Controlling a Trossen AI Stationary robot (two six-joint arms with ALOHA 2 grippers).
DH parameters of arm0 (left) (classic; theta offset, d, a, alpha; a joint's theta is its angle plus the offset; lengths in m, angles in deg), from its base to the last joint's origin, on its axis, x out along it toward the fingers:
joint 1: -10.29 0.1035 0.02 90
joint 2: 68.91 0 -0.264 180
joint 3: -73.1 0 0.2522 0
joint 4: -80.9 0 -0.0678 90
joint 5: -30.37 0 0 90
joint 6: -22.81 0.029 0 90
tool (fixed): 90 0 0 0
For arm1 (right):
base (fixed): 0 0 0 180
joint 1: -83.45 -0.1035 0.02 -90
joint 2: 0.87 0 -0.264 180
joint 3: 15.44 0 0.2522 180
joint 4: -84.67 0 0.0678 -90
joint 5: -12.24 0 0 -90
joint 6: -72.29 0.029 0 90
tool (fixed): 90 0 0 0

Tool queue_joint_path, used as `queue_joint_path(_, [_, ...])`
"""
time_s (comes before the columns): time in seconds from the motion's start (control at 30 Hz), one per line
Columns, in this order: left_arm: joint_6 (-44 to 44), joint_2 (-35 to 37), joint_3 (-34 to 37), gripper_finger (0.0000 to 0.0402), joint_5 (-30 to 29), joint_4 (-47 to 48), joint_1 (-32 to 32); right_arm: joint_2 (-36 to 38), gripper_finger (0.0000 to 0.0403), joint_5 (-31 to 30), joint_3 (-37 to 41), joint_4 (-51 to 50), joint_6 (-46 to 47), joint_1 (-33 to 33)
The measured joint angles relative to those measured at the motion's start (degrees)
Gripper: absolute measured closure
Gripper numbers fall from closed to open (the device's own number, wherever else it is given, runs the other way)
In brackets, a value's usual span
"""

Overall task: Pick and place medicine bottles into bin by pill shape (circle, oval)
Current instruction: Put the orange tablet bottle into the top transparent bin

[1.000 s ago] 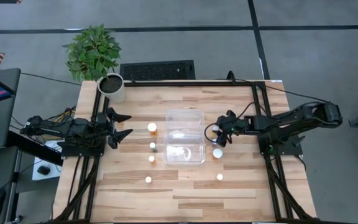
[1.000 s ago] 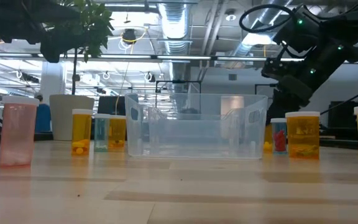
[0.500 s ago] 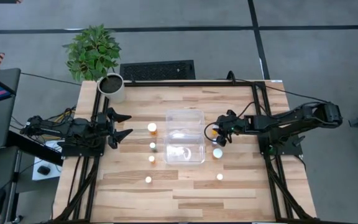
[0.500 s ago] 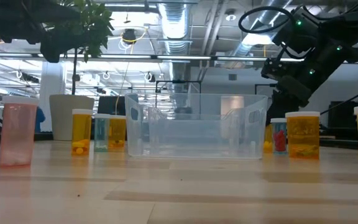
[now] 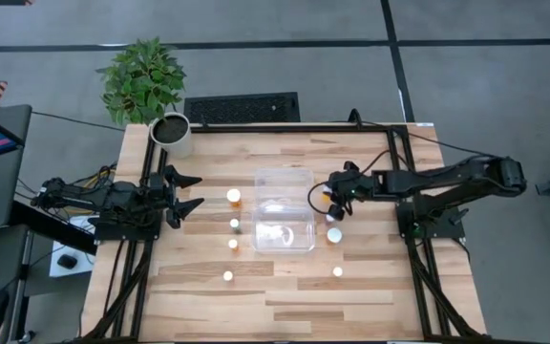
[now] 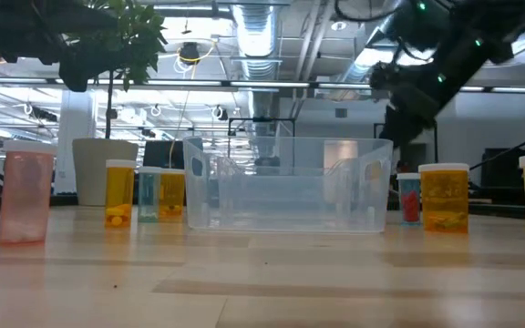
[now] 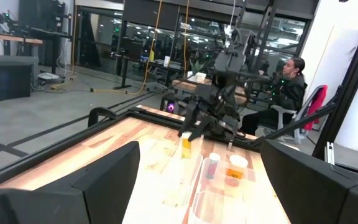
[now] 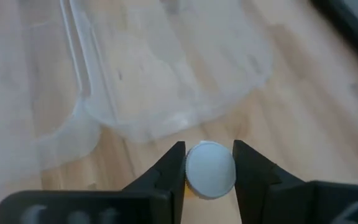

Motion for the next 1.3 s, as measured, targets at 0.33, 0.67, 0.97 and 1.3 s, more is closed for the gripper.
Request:
queue_joint_path(0.33, [0.00, 0.00, 0.00, 0.0072, -0.01, 0.02, -0.02, 0.02, 0.0290, -2.72, -12.79, -8.76, -4.82, 1.90])
queue_joint_path(0.67, [0.02, 0.00, 0.00, 0.0072, -0.02, 1.68, 0.00, -3.96, 0.0290, -0.21, -13.53, 3.59, -7.00, 1.24])
queue_joint_path(0.97, [0.00, 0.02, 0.00, 0.0072, -0.03, 2.37, -0.01, -15.10, 0.0289, 2.11, -14.78, 9.23, -8.48, 0.14])
queue_joint_path(1.3, [-0.02, 0.02, 0.00, 0.0072, -0.32, 2.71, 0.00, -26.07, 0.0289, 2.14, -23.13, 9.76, -11.46, -1.61])
